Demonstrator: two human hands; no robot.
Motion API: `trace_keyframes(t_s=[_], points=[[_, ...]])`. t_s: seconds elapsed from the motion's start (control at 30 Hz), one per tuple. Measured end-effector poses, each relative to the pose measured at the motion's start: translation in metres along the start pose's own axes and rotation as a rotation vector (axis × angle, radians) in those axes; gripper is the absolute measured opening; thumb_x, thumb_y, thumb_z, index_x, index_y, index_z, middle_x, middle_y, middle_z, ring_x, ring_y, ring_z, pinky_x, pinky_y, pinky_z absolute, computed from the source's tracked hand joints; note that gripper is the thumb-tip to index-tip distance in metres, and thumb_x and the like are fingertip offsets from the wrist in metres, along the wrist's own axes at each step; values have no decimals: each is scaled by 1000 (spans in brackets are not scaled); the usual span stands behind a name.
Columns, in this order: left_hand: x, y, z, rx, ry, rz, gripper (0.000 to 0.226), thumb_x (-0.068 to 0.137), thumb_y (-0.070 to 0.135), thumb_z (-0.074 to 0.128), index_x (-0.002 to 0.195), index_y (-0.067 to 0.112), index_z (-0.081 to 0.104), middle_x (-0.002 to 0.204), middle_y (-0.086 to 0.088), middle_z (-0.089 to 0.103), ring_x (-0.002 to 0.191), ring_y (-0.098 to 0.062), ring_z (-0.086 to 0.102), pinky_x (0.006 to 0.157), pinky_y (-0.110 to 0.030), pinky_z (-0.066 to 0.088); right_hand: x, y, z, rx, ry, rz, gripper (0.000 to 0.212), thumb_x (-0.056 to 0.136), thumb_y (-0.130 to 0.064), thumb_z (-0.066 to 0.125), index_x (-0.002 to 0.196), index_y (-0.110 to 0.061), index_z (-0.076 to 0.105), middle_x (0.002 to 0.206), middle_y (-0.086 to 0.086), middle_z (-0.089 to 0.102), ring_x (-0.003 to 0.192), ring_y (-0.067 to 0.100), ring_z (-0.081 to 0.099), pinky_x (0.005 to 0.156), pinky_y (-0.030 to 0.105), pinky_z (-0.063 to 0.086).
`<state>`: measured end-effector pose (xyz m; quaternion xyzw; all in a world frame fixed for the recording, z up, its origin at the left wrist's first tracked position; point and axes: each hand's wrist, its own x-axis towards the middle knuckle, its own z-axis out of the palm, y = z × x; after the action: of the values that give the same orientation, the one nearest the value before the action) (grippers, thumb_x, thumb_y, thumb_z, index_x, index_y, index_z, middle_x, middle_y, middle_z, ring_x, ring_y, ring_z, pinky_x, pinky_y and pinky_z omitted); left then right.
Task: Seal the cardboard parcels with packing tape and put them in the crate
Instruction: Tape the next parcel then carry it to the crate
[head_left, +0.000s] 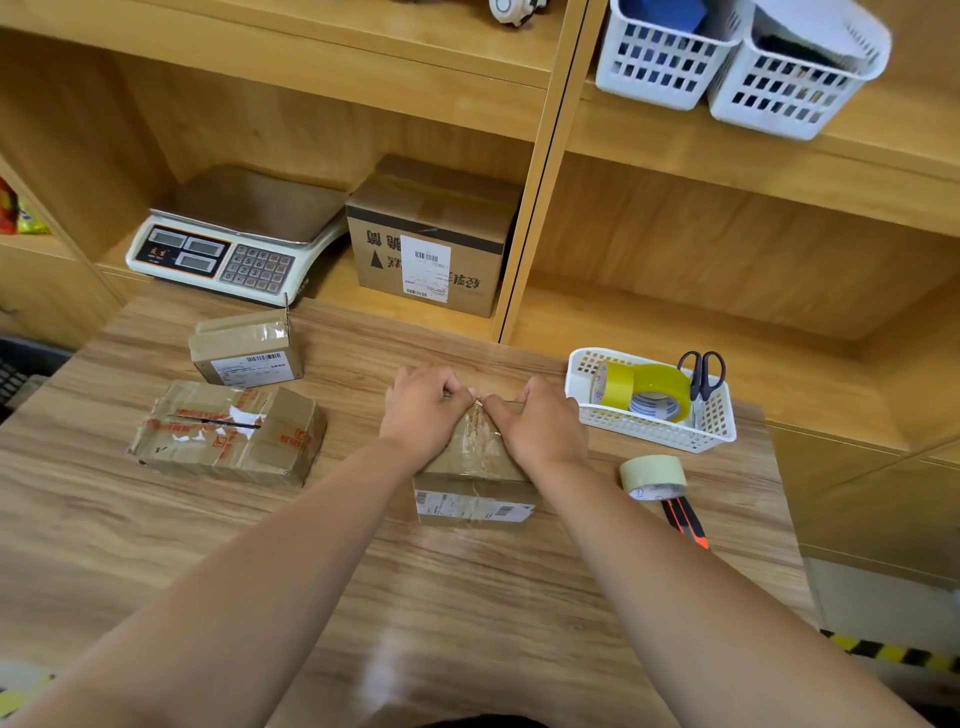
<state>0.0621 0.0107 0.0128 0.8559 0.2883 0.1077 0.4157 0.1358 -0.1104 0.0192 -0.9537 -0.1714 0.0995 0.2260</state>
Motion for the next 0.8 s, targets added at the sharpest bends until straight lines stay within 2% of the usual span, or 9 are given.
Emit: trace_keyframes(t_s=[0.07, 0.13, 0.2, 0.3, 0.37, 0.43, 0.53, 0.67, 0.8], points=[[0, 0, 0, -25, -7, -16, 25, 90, 35, 60, 71, 20, 55, 87, 6, 57, 101, -15, 38, 90, -36, 32, 0, 2, -3, 8, -39, -73, 42, 82, -61, 56, 91, -22, 44, 106, 2, 56, 105, 24, 48, 73, 33, 37], [0, -1, 0, -47, -12, -32, 23, 90, 35, 60, 71, 23, 56, 84, 10, 55, 99, -13, 36, 92, -37, 33, 0, 4, -8, -15, -138, -176, 43, 82, -60, 59, 98, -21, 47, 110, 1, 55, 106, 23, 49, 71, 31, 34], [-1, -2, -1, -53, -12, -32, 24, 90, 35, 60, 69, 26, 53, 83, 11, 54, 97, -12, 35, 93, -38, 33, 0, 7, -14, -67, -254, -268, 50, 80, -59, 62, 108, -20, 48, 116, 0, 51, 110, 21, 45, 74, 31, 35], [-1, -2, -1, -48, -9, -18, 24, 90, 35, 60, 69, 27, 53, 83, 11, 55, 97, -13, 36, 91, -37, 33, 0, 11, -22, -158, -400, -342, 69, 73, -61, 68, 122, -20, 41, 127, 1, 43, 117, 21, 37, 87, 35, 39], [-1, -2, 0, -51, -7, -14, 21, 89, 36, 61, 71, 28, 55, 85, 11, 57, 98, -13, 37, 91, -37, 33, 1, 12, -25, -227, -461, -371, 87, 66, -67, 71, 131, -20, 36, 132, 0, 38, 118, 21, 34, 95, 39, 39], [-1, -3, -1, -53, -1, -4, 16, 89, 36, 61, 74, 29, 58, 89, 11, 59, 100, -12, 37, 94, -39, 34, 1, 13, -26, -252, -468, -386, 94, 61, -71, 71, 132, -21, 34, 134, -1, 37, 118, 21, 33, 96, 41, 39], [0, -6, 0, -40, -29, 1, 8, 84, 41, 65, 79, 37, 63, 95, 13, 61, 105, -12, 39, 95, -37, 34, 0, 14, -24, -165, -432, -366, 81, 67, -65, 71, 127, -20, 40, 130, 1, 41, 118, 20, 34, 92, 38, 40], [0, -7, 1, 5, -62, -77, 25, 62, 66, 64, 70, 42, 60, 99, 10, 61, 107, -13, 41, 82, -30, 29, 3, 13, -20, -78, -363, -353, 54, 78, -56, 66, 113, -18, 49, 121, 1, 49, 113, 22, 39, 81, 32, 37], [3, 1, 1, 85, -55, -5, 28, 83, 50, 62, 76, 23, 62, 85, 10, 62, 101, -13, 40, 82, -31, 27, 8, 15, -11, 27, -249, -319, 32, 86, -52, 60, 95, -22, 52, 107, 0, 57, 104, 24, 47, 72, 31, 35]])
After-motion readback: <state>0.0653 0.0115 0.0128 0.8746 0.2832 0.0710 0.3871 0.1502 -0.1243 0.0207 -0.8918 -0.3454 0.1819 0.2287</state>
